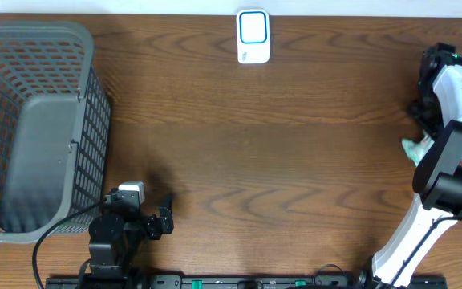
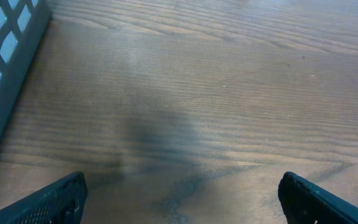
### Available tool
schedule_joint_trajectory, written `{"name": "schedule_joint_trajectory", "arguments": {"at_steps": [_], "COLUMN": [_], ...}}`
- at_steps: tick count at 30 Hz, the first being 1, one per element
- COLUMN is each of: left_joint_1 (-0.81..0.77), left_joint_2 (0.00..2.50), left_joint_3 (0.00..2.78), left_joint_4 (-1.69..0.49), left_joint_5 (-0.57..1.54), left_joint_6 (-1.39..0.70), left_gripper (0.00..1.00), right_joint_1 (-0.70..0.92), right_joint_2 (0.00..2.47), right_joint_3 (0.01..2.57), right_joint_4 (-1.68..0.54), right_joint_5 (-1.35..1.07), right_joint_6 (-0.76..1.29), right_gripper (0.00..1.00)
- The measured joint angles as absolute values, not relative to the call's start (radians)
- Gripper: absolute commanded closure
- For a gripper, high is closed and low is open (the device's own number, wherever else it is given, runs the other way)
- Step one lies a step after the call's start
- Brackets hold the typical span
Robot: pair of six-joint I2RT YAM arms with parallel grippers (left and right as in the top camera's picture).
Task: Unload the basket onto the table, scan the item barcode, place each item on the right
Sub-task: 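Carry the wipes pack right and drop it beside the other items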
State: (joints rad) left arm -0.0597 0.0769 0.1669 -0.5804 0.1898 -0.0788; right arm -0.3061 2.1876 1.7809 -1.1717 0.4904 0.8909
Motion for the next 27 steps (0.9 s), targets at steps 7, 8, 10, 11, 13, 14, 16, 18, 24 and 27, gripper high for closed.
{"name": "schedule_joint_trajectory", "arguments": {"at_steps": [7,8,10,11,13,14,16,18,24,27], "left_joint_1": [-0.060,-0.060,-0.060,-0.060,-0.060,-0.060,-0.060,-0.060,-0.060,-0.060], "left_joint_2": [0.077,0.077,0.077,0.077,0.077,0.077,0.077,0.077,0.077,0.077], "left_joint_3": [0.167,0.167,0.167,0.167,0.167,0.167,0.167,0.167,0.167,0.167], "left_joint_4": [-0.580,-0.580,-0.580,-0.580,-0.580,-0.580,-0.580,-0.580,-0.580,-0.580], "left_joint_5": [0.190,0.190,0.190,0.190,0.190,0.190,0.190,0.190,0.190,0.190], "left_joint_6": [-0.079,-0.079,-0.079,-0.079,-0.079,-0.079,-0.079,-0.079,-0.079,-0.079], "left_gripper": [0.02,0.02,0.02,0.02,0.02,0.02,0.02,0.02,0.02,0.02], "right_joint_1": [-0.289,-0.284,-0.263,-0.252,-0.209,-0.180,-0.120,-0.062,0.035,0.044], "right_joint_2": [2.096,2.063,1.961,1.919,1.804,1.743,1.636,1.539,1.305,1.228], "right_joint_3": [1.932,1.945,1.963,1.967,1.976,1.982,1.989,1.995,1.998,1.998], "right_joint_4": [-1.315,-1.322,-1.324,-1.324,-1.327,-1.332,-1.356,-1.388,-1.407,-1.408], "right_joint_5": [0.405,0.379,0.313,0.294,0.254,0.238,0.219,0.199,0.181,0.178], "right_joint_6": [0.854,0.846,0.812,0.798,0.756,0.731,0.693,0.666,0.632,0.627], "right_gripper": [0.01,0.01,0.01,0.01,0.01,0.01,0.01,0.01,0.01,0.01]}}
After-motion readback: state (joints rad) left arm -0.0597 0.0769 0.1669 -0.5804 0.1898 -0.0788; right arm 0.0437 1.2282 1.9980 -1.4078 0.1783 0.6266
